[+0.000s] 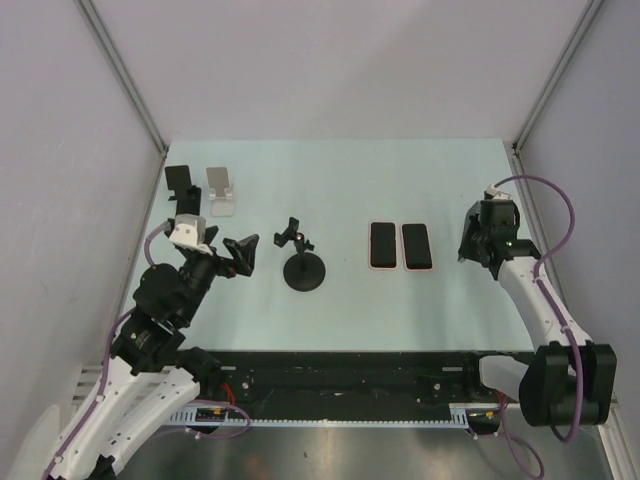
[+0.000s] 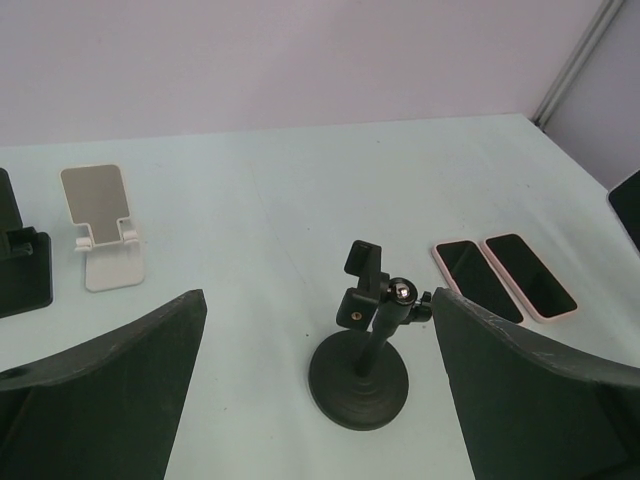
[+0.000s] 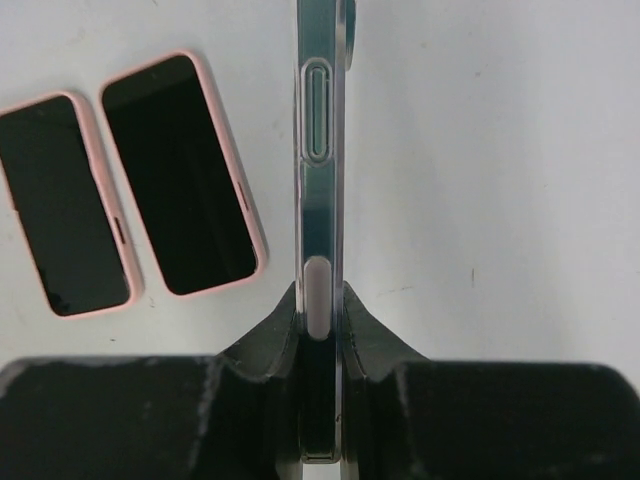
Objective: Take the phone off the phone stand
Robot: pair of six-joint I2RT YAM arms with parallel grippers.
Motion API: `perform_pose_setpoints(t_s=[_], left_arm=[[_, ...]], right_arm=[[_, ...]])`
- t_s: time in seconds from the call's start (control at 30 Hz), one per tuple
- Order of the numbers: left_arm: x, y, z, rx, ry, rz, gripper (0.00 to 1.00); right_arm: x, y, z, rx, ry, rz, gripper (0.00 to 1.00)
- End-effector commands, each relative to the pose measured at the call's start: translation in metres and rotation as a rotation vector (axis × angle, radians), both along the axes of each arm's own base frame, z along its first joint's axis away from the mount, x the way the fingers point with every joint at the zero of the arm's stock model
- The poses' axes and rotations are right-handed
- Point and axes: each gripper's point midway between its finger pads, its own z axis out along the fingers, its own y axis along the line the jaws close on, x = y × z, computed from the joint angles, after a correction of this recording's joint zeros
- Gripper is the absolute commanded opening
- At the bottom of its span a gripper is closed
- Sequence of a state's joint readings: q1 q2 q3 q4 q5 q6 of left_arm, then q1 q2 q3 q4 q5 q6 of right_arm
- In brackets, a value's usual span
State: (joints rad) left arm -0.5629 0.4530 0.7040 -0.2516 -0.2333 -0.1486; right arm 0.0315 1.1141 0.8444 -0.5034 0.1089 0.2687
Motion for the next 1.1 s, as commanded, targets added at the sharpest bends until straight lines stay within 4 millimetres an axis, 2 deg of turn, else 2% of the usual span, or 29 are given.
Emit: perform_pose_setpoints(t_s=[0.0,0.1,0.33,0.57,0.8,1.07], left_arm=[[0.0,0.005,0.007,0.013,-0.049,0.011,1.0],[0.0,0.007,0.006,0.015,-0.048,0.022,1.0],[-0.001,0.006,0.005,0.015,-0.051,0.018,1.0],[-0.002,0.006,0.005,0.016,-0.053,0.015,1.0],[-0.002,0.007,0.004,0.018,-0.054,0.016,1.0],[-0.002,0.007,0.004,0.018,-0.054,0.016,1.0]], right_arm=[[0.018,0.006,-0.019,0.037,0.008,0.02,0.0],[0.024,0.01,-0.037,0.049,0.033,0.036,0.0],[0.033,0.024,-0.063,0.036,0.076,0.087,0.0],[0.035,0.037,-0.082,0.012,0.115,0.16,0.0],[0.034,0.053,-0.086,0.039,0.112,0.239,0.0],[0.034,0.064,-0.082,0.08,0.09,0.287,0.0]])
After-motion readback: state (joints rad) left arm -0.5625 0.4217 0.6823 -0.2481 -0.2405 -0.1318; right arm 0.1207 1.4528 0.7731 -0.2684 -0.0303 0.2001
